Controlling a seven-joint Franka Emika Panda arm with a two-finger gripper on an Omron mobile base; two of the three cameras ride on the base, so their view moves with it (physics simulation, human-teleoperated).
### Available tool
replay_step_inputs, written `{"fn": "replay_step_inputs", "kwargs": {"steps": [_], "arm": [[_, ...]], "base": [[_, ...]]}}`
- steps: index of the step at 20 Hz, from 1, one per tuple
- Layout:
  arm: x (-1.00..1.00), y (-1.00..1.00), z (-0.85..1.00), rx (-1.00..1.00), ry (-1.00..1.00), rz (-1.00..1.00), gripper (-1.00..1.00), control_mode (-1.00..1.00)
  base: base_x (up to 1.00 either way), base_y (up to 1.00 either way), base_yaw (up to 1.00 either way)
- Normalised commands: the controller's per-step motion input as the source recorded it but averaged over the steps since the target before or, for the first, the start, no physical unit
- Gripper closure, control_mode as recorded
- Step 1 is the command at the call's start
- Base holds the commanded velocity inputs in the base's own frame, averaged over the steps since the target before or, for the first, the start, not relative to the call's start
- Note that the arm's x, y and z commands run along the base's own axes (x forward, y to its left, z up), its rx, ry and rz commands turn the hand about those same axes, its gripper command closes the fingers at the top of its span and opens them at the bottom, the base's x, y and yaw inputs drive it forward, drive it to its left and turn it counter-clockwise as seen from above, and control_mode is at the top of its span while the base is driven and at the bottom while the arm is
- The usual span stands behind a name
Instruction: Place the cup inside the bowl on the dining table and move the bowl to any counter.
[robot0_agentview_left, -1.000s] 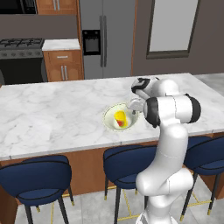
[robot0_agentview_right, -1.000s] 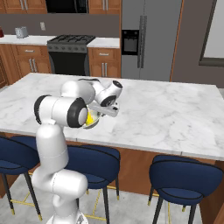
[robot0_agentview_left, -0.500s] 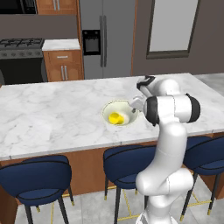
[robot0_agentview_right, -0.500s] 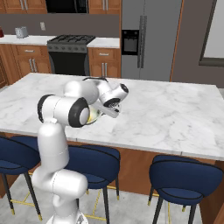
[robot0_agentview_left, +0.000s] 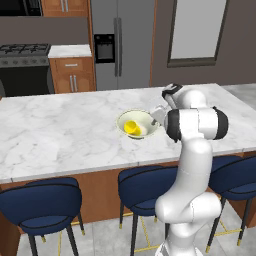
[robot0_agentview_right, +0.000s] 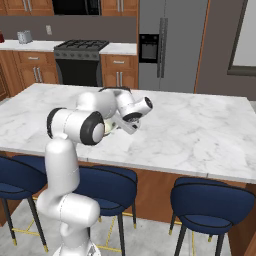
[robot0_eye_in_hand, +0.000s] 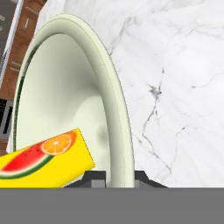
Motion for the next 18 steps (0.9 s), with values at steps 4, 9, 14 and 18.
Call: {"fn": "replay_step_inputs", "kwargs": {"steps": [4, 9, 14, 18], "arm": [[0.00, -0.01, 0.17, 0.04, 0.11, -0.06, 1.00, -1.00], [0.00, 0.00, 0.26, 0.01, 0.12, -0.05, 1.00, -1.00], [0.00, 0.00, 0.19, 0.00, 0.01, -0.01, 1.00, -1.00], [0.00, 0.00, 0.17, 0.02, 0.00, 0.00, 1.00, -1.00]], "base": [[0.00, 0.00, 0.00], [0.00, 0.00, 0.00], [0.00, 0.00, 0.00], [0.00, 0.00, 0.00]]}}
